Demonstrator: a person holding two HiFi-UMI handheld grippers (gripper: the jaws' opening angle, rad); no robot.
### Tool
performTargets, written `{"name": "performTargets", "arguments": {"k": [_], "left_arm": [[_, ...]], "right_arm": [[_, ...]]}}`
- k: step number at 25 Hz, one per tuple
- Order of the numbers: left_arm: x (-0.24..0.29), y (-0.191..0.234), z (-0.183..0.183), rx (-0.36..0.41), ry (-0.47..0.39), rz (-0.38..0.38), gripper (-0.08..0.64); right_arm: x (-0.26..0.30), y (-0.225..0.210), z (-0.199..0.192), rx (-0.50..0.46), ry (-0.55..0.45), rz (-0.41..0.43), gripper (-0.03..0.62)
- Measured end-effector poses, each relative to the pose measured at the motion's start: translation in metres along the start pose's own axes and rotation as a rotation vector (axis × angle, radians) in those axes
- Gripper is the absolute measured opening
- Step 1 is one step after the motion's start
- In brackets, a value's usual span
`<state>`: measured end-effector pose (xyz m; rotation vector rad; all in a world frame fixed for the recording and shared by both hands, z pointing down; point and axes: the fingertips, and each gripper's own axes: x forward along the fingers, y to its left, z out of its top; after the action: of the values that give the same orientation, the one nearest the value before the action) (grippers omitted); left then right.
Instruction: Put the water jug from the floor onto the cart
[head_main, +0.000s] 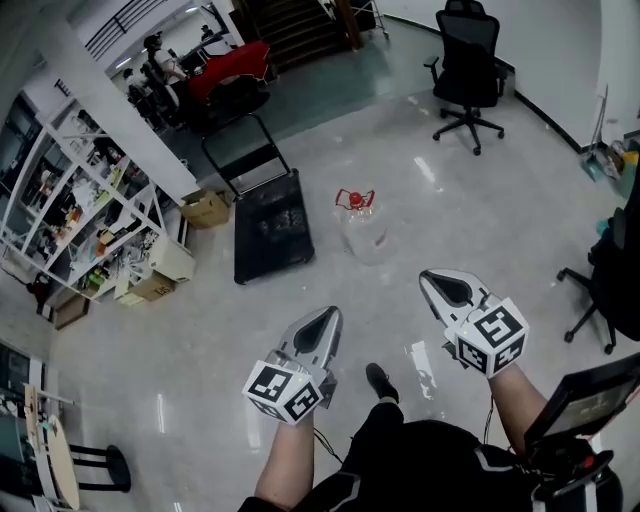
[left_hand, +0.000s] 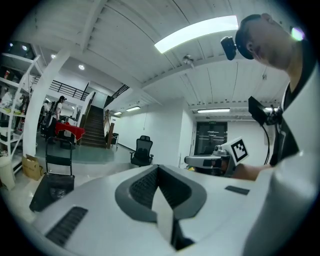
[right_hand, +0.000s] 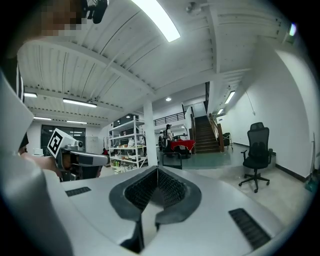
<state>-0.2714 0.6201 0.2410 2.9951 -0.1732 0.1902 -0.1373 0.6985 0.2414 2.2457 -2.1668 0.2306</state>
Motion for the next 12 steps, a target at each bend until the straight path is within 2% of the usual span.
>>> {"name": "performTargets", "arguments": {"k": [4, 12], "left_arm": [[0.047, 0.068, 0.006, -0.006, -0.017, -0.022, -0.006], [0.118, 0.21, 0.031, -0.001, -0.022, -0.076, -0.006]], "right_arm": [[0.07, -0.031, 0.008, -0.027, 0.006, -0.021, 0.003], [0.224, -0.078, 0.037, -0.012, -0.003, -0.055, 0.003]]}}
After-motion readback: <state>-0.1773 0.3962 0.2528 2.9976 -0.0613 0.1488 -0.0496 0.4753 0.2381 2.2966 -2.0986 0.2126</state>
